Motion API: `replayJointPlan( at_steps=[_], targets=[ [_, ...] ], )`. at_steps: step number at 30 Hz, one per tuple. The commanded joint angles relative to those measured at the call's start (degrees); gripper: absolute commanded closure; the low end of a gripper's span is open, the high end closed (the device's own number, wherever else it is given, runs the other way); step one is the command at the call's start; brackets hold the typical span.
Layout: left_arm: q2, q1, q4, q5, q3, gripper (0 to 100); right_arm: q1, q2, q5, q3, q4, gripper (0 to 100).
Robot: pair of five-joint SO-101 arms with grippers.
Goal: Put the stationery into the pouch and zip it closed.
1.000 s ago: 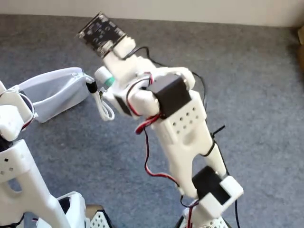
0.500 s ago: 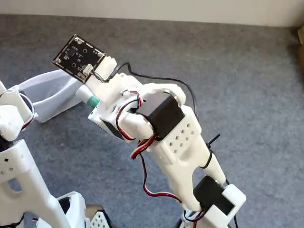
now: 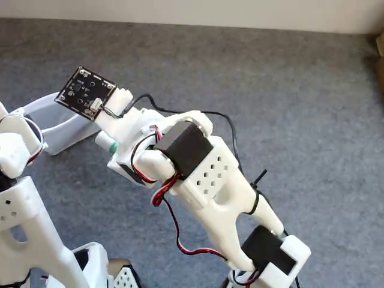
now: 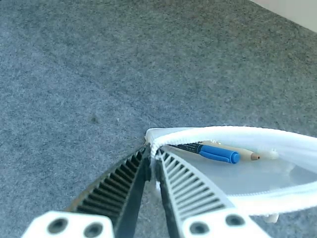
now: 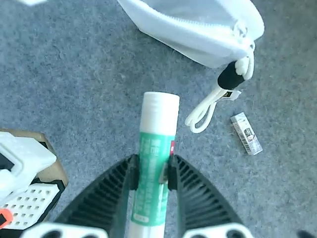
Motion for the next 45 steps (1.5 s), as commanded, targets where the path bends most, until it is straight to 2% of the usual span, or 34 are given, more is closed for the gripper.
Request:
replayJointPlan(
  at_steps=[1, 12, 17, 24, 29, 40, 45],
  targets=[
    [0.84, -0.57, 0.0, 0.35, 2.42, 99, -0.57, -2.59, -0.35, -0.48, 0.57, 99.5],
    [0.84, -0.57, 0.0, 0.35, 2.42, 99, -4.97, -10.07, -0.35, 0.04, -0.04, 99.5],
    [0.84, -0.57, 0.0, 0.35, 2.42, 99, -3.82, -11.91, -0.44, 2.42, -4.7, 99.5],
    [0.84, -0.57, 0.0, 0.35, 2.42, 99, -3.56, -12.09, -0.7, 11.3, -16.57, 99.5],
    [0.84, -0.66, 0.0, 0.35, 2.42, 99, -3.56, -12.09, -6.24, 12.44, -21.85, 99.5],
    [0.84, -0.66, 0.0, 0.35, 2.42, 99, -3.38, -12.0, -13.27, 12.88, -31.43, 99.5],
    [0.84, -0.66, 0.0, 0.35, 2.42, 99, -0.57, -12.0, -18.9, 12.97, -37.14, 99.5]
  ],
)
